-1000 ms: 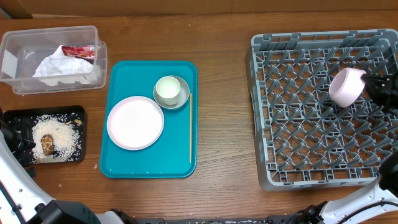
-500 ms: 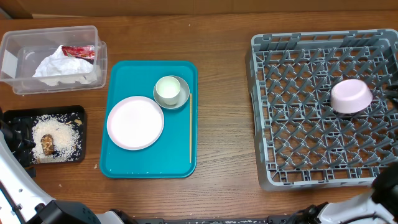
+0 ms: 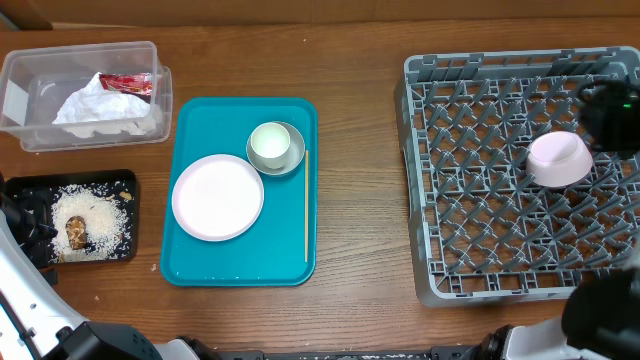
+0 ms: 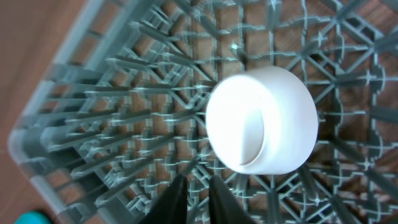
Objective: Sort waste into correct bins and load items into the dishwasher
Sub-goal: 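Lower the small plate into the rack and open the right gripper, then move the right gripper back to the large white plate rim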
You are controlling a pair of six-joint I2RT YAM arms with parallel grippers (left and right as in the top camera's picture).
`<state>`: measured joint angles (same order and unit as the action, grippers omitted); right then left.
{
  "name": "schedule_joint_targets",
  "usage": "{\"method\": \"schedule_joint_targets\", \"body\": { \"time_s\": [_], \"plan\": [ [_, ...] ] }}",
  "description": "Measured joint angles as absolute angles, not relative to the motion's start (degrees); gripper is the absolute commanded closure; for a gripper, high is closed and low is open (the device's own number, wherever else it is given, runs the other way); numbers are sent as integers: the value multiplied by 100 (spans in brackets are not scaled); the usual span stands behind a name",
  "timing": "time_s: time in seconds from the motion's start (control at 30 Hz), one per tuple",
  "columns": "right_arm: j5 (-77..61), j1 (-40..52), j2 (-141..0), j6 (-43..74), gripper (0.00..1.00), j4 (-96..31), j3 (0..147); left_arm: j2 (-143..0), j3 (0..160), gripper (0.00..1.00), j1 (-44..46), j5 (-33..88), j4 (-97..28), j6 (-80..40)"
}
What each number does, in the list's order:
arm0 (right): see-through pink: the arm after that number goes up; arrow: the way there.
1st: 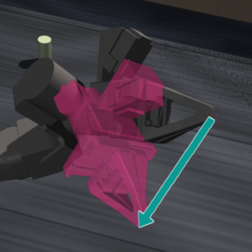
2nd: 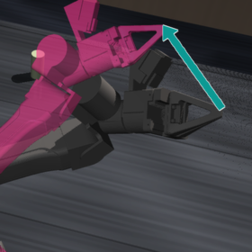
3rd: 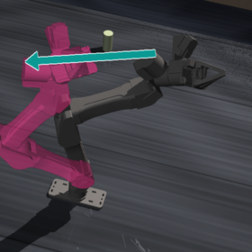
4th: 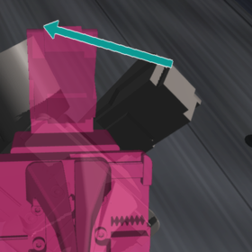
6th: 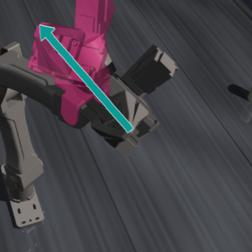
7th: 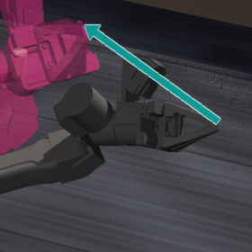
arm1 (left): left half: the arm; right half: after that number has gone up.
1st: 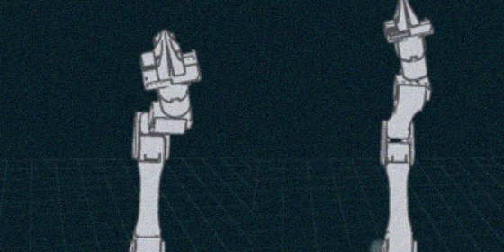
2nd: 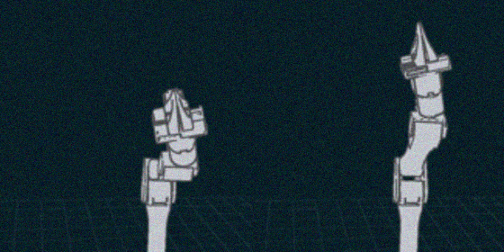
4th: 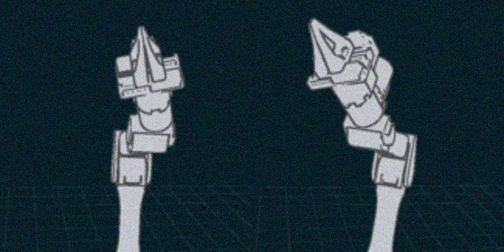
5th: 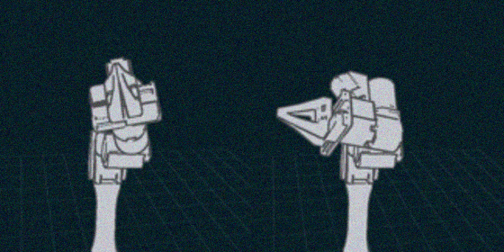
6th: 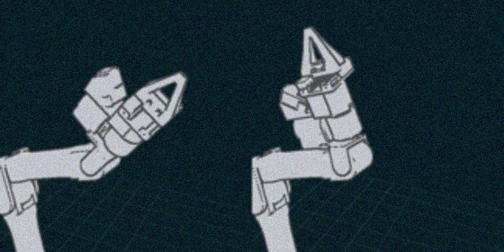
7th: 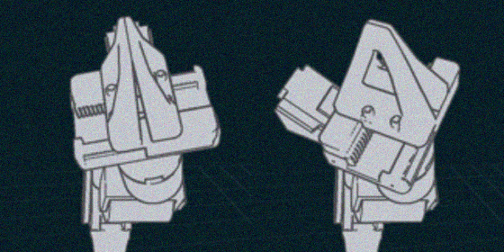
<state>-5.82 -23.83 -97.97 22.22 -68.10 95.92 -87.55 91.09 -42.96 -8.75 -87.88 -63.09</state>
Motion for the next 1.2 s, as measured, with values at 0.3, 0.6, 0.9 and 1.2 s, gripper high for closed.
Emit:
{"method": "schedule_joint_targets", "body": {
  "time_s": [0.3, 0.6, 0.9, 1.2],
  "plan": [
    [-80, -2432, -10801, 2377, 96, -7124, 9404, -8755, 9109, 0, -4296, -875, -8788, -6309],
    [392, -2508, -10818, 2639, 96, -7347, 9404, -8755, 9109, 0, -4296, -875, -8788, -6309],
    [928, -2510, -10818, 3094, 96, -7754, 9933, -8755, 9109, 0, -4296, -875, -8788, -6309],
    [-309, -2480, -10814, 2528, 95, -7765, 10202, -8755, 9109, 0, -4296, -875, -8788, -6309]
  ]
}}
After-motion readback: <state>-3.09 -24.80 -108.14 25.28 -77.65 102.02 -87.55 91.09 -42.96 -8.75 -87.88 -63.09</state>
